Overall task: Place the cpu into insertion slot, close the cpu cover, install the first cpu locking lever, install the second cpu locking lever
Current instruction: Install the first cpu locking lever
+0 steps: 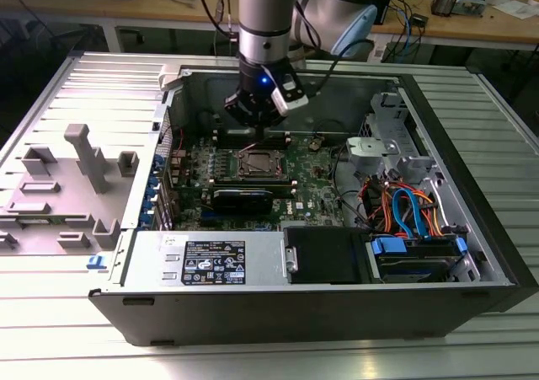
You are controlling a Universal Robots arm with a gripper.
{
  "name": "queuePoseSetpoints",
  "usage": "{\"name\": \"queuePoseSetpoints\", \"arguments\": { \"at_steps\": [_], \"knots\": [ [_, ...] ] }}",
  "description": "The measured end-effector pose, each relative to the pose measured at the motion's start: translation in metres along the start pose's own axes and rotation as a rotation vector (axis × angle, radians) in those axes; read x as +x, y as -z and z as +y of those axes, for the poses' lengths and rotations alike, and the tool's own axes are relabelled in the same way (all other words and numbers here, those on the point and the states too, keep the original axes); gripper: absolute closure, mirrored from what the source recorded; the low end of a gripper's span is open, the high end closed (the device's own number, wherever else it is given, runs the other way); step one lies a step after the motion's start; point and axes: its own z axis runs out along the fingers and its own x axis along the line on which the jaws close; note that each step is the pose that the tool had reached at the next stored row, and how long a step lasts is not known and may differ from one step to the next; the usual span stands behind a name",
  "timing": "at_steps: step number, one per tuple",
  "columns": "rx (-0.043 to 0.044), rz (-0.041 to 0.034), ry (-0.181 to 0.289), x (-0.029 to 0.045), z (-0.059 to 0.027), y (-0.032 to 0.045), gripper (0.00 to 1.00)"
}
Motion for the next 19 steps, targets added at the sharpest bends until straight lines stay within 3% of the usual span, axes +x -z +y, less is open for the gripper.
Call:
{"name": "queuePoseSetpoints", "arguments": {
  "at_steps": [5, 19],
  "knots": [
    [0.0, 0.0, -0.009, -0.0005, 0.0001, -0.0021, 0.89],
    [-0.0001, 0.0021, -0.01, 0.0103, 0.0006, -0.0032, 0.89]
  ]
}}
